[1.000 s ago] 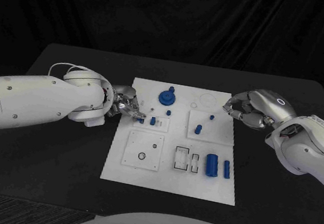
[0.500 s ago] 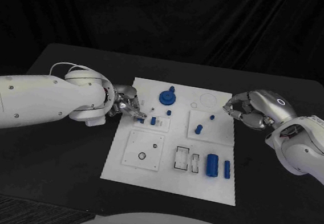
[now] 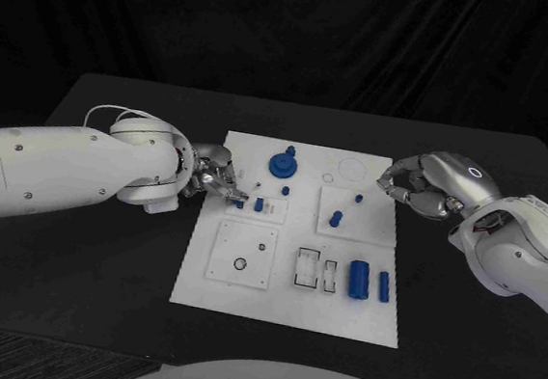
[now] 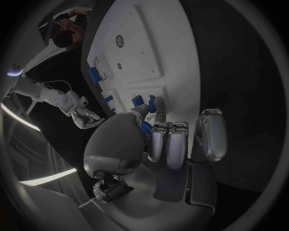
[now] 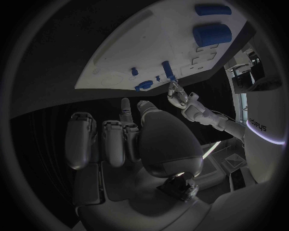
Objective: Assemble the parts on the task board
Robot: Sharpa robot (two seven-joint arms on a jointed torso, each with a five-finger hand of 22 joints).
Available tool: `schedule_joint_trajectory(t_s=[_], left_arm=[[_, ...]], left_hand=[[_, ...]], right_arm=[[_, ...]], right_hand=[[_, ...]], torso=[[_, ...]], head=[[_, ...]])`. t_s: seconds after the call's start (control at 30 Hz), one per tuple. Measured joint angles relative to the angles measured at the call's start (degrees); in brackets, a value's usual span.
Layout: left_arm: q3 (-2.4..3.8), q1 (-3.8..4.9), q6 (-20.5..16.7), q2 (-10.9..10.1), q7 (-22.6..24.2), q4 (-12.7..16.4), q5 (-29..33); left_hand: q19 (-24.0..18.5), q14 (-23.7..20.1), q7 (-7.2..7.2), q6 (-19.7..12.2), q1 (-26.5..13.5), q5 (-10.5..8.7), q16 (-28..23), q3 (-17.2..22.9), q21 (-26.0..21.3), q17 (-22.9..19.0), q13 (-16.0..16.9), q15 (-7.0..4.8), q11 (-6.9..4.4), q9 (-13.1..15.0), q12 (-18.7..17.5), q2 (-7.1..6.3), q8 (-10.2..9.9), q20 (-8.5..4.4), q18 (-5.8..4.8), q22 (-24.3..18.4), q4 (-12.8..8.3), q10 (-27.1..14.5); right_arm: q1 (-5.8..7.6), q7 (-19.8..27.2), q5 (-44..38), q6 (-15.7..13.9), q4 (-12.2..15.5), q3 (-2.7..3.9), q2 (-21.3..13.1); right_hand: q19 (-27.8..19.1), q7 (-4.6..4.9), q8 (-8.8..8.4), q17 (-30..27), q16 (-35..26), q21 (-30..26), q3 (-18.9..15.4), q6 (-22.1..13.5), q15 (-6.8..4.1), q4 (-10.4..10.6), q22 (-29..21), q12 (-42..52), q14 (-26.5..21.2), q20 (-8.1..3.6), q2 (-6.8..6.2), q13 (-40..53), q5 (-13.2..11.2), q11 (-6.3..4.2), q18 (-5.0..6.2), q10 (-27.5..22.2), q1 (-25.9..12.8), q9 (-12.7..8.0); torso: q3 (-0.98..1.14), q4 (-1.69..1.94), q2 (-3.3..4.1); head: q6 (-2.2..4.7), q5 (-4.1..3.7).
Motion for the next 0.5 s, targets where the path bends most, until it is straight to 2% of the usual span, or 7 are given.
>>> schedule_joint_trajectory(t_s=[0.07, 0.17, 0.5], left_arm=[[0.0, 0.0, 0.0, 0.0, 0.0, 0.0, 0.0], [0.0, 0.0, 0.1, 0.0, -0.1, 0.0, 0.0], [-0.01, 0.0, 0.1, -0.1, -0.1, 0.0, 0.0]], left_hand=[[0.0, 0.0, 0.0, 0.0, -1.2, -2.53, 0.0, -1.3, 0.0, 0.0, 0.0, 0.0, 0.0, -0.1, 0.0, 0.0, 0.0, 0.0, 0.0, 0.0, 0.9, 0.0], [0.0, 0.0, 0.21, 0.2, -2.6, -4.64, 0.0, -2.8, 0.0, 0.0, 0.0, 0.0, 0.0, -0.2, 0.0, 0.01, 0.0, 0.0, 0.0, 0.0, 1.6, 0.0], [0.0, 0.0, 0.21, 0.2, -5.8, -7.19, 0.0, -6.9, 0.0, 0.0, 0.0, 0.0, 0.0, 0.4, 0.0, 0.38, 0.5, 0.0, 0.0, 0.0, 1.7, 0.0]], right_arm=[[0.0, 0.0, 0.0, 0.0, 0.0, 0.0, 0.0], [0.0, 0.0, 0.0, 0.0, 0.0, 0.0, 0.0], [-0.01, 0.0, 0.0, 0.0, 0.0, 0.0, 0.0]], right_hand=[[0.0, 0.0, 0.0, 0.0, 0.0, 0.0, 0.0, 0.0, 0.0, 0.0, 0.0, 0.0, 0.0, 0.0, 0.0, 0.0, 0.0, 0.0, -0.01, 0.0, 0.0, 0.0], [0.0, 0.0, 0.0, 0.0, 0.0, 0.0, 0.0, 0.0, 0.0, 0.0, 0.0, 0.0, 0.0, 0.0, 0.0, 0.0, 0.0, 0.0, -0.01, 0.0, 0.0, 0.0], [0.0, 0.0, 0.0, 0.0, 0.0, 0.0, 0.0, 0.0, 0.0, 0.0, 0.0, 0.0, 0.0, 0.0, 0.0, 0.0, 0.0, 0.0, 0.0, 0.0, 0.0, 0.0]], torso=[[0.0, 0.0, 0.0], [0.0, -0.01, 0.0], [0.0, -0.01, -0.01]], head=[[0.0, -0.03], [0.0, -0.03], [0.0, 0.02]])
